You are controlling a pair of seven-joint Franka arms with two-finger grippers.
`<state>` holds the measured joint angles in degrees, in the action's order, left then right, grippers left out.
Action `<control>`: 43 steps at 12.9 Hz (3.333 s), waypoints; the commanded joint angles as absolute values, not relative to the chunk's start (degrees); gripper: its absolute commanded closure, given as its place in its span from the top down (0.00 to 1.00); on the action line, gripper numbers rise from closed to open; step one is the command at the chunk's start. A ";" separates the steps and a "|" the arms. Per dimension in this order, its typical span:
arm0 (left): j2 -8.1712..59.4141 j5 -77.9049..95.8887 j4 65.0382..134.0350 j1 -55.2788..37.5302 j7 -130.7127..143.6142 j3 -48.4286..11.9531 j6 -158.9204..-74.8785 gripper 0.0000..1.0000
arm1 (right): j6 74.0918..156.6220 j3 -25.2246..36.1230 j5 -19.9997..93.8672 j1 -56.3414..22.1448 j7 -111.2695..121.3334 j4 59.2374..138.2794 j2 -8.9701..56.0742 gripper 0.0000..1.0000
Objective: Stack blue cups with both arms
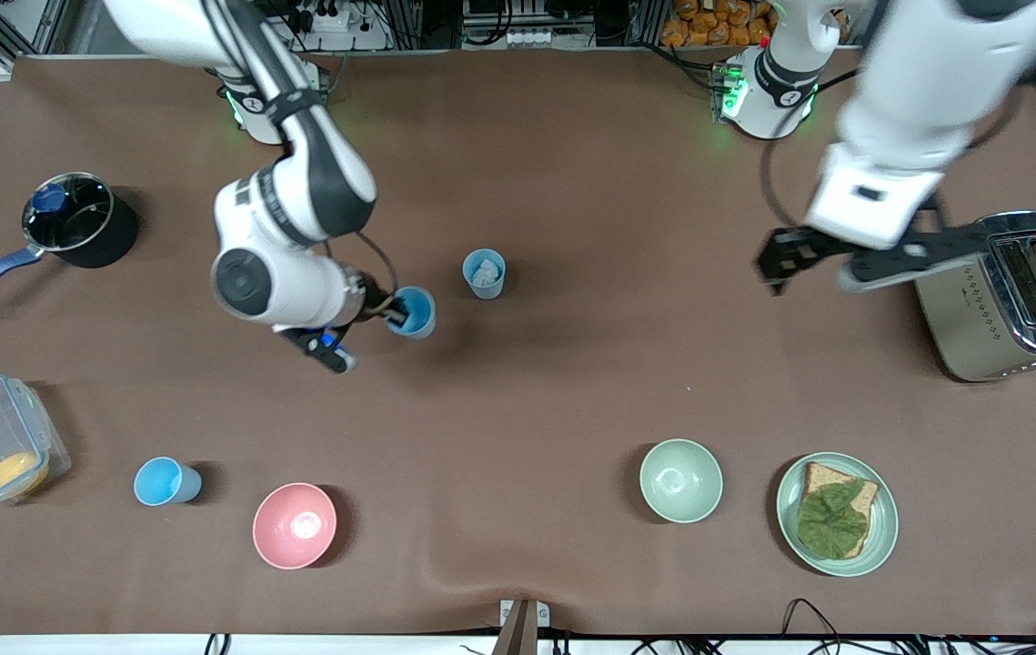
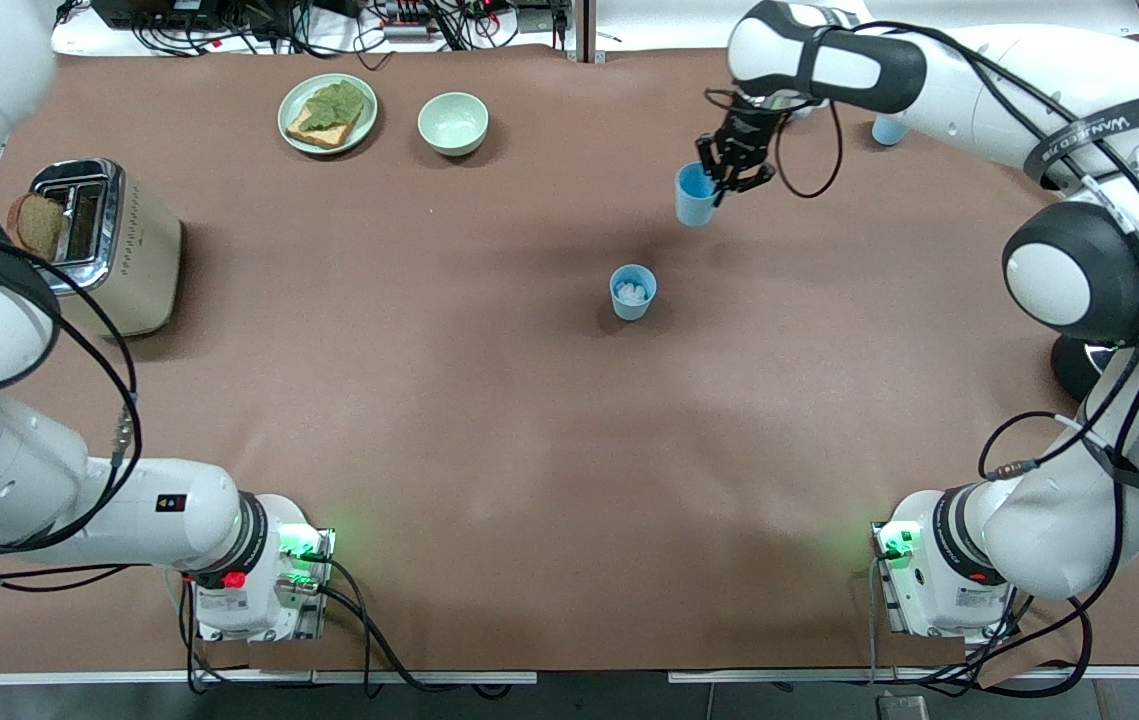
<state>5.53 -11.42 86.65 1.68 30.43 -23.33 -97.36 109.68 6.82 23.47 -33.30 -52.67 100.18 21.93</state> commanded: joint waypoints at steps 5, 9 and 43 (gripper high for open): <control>3.79 -10.90 84.11 8.25 14.25 -24.26 -92.55 1.00 | 111.53 7.56 24.69 -42.36 -66.44 103.62 19.07 0.00; -2.45 -6.94 87.27 1.79 10.38 -14.10 -92.11 1.00 | 113.89 7.65 25.66 -44.73 -68.02 105.82 19.33 0.00; -2.11 -0.35 88.33 -2.90 3.43 -3.87 -87.81 1.00 | 87.90 35.41 5.01 -33.84 -7.21 100.64 -0.87 1.00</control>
<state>-2.51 -1.72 89.06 -3.38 4.77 -3.85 -89.18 89.28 34.52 6.70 -33.69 -8.97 99.55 2.78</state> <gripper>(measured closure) 0.000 0.000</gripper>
